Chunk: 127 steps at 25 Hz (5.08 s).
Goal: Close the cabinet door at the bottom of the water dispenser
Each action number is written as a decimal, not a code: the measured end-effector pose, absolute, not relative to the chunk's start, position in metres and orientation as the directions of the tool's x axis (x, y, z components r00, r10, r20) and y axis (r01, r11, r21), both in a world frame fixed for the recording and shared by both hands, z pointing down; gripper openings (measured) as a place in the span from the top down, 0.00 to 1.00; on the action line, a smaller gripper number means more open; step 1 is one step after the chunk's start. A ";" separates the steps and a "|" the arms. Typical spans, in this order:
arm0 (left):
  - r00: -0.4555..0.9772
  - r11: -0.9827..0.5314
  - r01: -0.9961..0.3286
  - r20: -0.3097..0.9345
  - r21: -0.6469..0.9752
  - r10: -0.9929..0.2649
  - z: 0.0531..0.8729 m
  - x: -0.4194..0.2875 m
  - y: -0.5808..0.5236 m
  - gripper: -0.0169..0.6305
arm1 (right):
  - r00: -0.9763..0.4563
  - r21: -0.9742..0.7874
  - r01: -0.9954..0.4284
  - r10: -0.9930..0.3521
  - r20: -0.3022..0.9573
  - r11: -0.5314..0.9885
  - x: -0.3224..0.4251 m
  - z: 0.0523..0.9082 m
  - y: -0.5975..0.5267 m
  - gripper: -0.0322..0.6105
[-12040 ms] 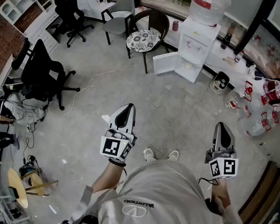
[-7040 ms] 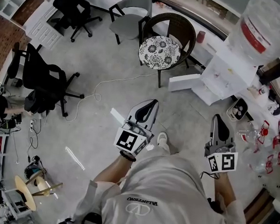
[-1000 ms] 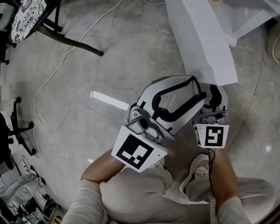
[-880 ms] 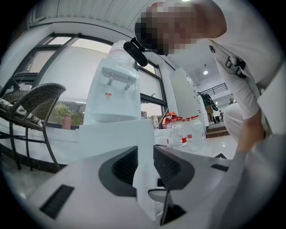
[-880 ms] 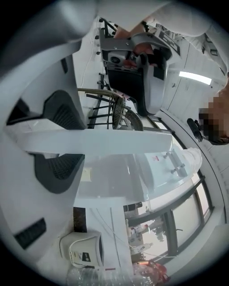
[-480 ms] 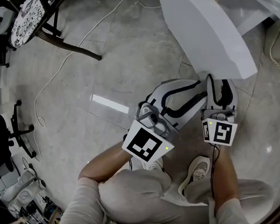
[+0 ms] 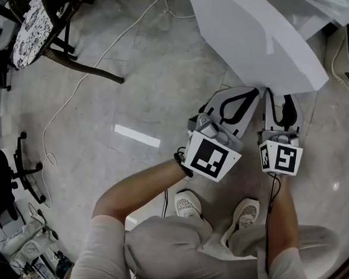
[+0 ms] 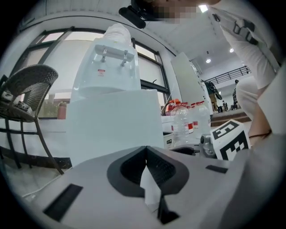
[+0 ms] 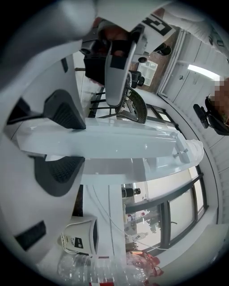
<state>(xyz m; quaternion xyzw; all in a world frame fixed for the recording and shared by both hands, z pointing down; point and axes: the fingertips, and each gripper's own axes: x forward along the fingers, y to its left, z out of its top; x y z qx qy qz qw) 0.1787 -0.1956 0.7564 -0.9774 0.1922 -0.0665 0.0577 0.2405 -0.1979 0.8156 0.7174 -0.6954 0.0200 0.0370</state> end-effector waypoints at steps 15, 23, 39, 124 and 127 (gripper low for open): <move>0.938 -0.943 -0.311 0.120 -0.119 -0.325 0.780 0.249 -0.213 0.96 | 0.079 0.023 -0.997 -0.993 0.087 -0.077 0.282 0.814 -0.211 0.67; 0.940 -0.946 -0.307 0.121 -0.108 -0.319 0.780 0.261 -0.220 0.96 | 0.128 -0.009 -0.992 -0.988 0.085 -0.129 0.301 0.812 -0.220 0.72; 0.943 -0.944 -0.306 0.093 -0.123 -0.318 0.767 0.256 -0.220 0.96 | 0.180 -0.025 -0.983 -0.978 0.106 -0.184 0.337 0.813 -0.249 0.75; 0.665 -0.660 -0.746 -0.080 -0.084 -0.742 0.336 0.005 -0.212 0.96 | 0.082 -0.101 -0.992 -0.995 -0.048 -0.077 0.269 0.365 -0.147 0.92; 0.648 -0.645 -0.761 -0.064 -0.064 -0.759 0.248 -0.008 -0.202 0.96 | 0.076 -0.072 -0.995 -0.997 -0.011 -0.075 0.270 0.282 -0.121 0.92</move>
